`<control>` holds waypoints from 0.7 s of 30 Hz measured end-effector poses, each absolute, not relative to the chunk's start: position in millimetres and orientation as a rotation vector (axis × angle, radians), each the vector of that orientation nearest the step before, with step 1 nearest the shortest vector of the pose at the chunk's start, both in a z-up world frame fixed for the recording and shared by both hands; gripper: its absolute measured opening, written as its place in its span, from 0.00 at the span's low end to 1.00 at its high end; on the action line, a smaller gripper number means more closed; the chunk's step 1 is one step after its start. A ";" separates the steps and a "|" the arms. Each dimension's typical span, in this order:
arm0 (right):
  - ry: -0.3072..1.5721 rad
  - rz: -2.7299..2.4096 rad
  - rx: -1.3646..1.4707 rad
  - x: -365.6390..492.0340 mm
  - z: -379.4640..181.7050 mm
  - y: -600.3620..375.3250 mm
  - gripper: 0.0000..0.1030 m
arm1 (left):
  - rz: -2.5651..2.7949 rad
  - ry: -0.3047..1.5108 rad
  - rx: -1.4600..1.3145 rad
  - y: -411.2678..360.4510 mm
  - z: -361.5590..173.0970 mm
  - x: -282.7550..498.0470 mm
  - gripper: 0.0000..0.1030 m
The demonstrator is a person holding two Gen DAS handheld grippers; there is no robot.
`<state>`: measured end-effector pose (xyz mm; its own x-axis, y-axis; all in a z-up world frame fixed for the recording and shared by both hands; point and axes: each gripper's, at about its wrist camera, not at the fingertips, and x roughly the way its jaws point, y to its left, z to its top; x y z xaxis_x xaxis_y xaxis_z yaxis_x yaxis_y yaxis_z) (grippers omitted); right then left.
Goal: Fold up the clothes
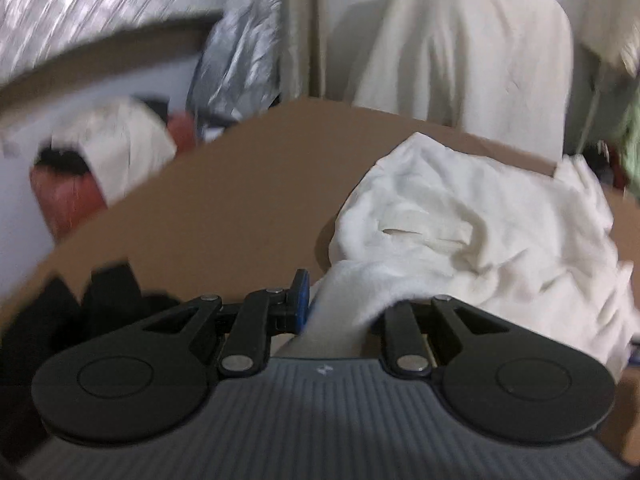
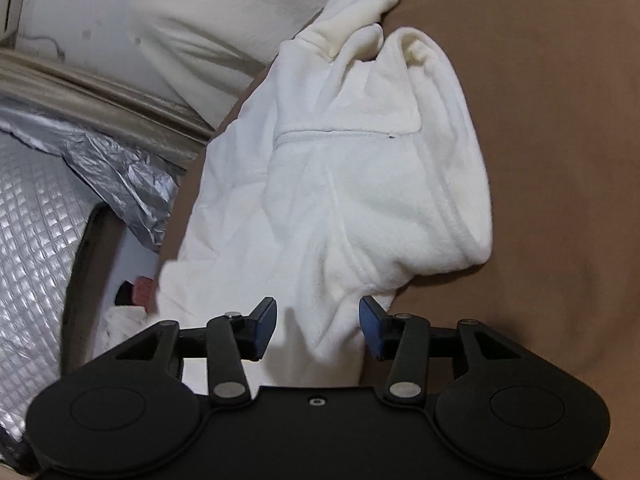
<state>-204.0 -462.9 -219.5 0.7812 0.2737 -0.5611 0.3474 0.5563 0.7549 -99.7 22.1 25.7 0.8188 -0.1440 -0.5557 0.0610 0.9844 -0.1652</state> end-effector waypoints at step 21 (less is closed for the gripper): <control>0.667 -0.187 0.993 -226.3 -225.7 -493.6 0.52 | -0.195 0.504 -0.386 63.7 86.6 -79.6 0.63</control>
<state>-226.3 -493.6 -225.7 0.7878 0.1483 -0.5979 0.4371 0.5493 0.7122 -79.6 63.7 86.6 0.8594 -0.2742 -0.4315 0.0869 0.9100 -0.4053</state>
